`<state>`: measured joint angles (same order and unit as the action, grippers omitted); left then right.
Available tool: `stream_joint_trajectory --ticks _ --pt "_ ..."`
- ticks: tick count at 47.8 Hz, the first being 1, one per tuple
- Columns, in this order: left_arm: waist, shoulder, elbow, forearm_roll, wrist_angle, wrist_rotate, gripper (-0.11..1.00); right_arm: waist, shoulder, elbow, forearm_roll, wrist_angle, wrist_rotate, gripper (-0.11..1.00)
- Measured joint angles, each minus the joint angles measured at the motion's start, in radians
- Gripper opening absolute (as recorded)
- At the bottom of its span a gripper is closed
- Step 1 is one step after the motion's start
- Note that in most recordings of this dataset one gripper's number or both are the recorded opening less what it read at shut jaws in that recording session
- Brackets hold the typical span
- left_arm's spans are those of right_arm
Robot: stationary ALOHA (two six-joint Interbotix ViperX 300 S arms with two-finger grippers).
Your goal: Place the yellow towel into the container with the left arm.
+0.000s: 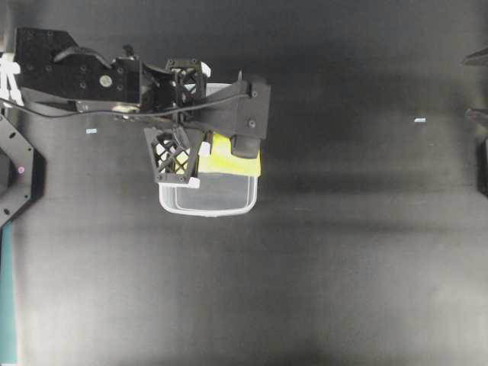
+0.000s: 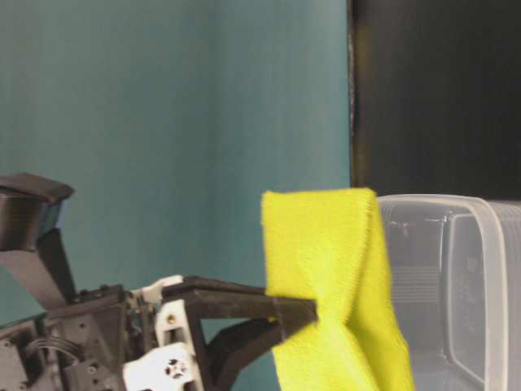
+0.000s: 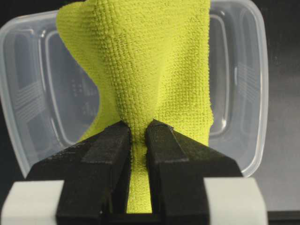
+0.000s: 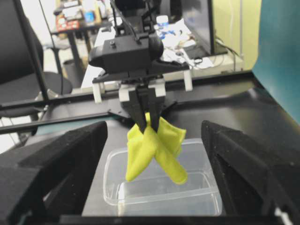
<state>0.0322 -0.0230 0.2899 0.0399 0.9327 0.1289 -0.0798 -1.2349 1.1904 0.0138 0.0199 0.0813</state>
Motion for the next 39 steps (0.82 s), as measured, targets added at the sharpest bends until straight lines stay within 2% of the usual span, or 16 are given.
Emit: stream_joint_trajectory --ticks 12,15,22,27,30,39 --pt "0.003 0.002 0.034 0.0 -0.052 -0.008 0.09 0.0 0.0 0.002 0.0 0.0 0.0 0.78" --pt "0.005 0.003 0.041 0.0 -0.066 -0.006 0.23 0.0 0.0 0.002 0.0 0.0 0.0 0.78" --pt "0.011 0.02 0.055 0.0 -0.06 -0.003 0.69 0.0 0.0 0.002 0.0 0.002 0.0 0.78" --pt "0.008 0.021 0.055 0.0 -0.054 -0.017 0.89 0.002 -0.002 0.002 -0.002 0.002 0.0 0.78" --pt "0.005 0.021 0.054 -0.002 -0.052 -0.018 0.91 0.002 -0.005 0.0 0.0 0.003 0.0 0.78" --pt "0.008 -0.054 0.061 0.0 -0.055 -0.023 0.85 0.002 -0.008 0.002 0.0 0.003 0.0 0.78"
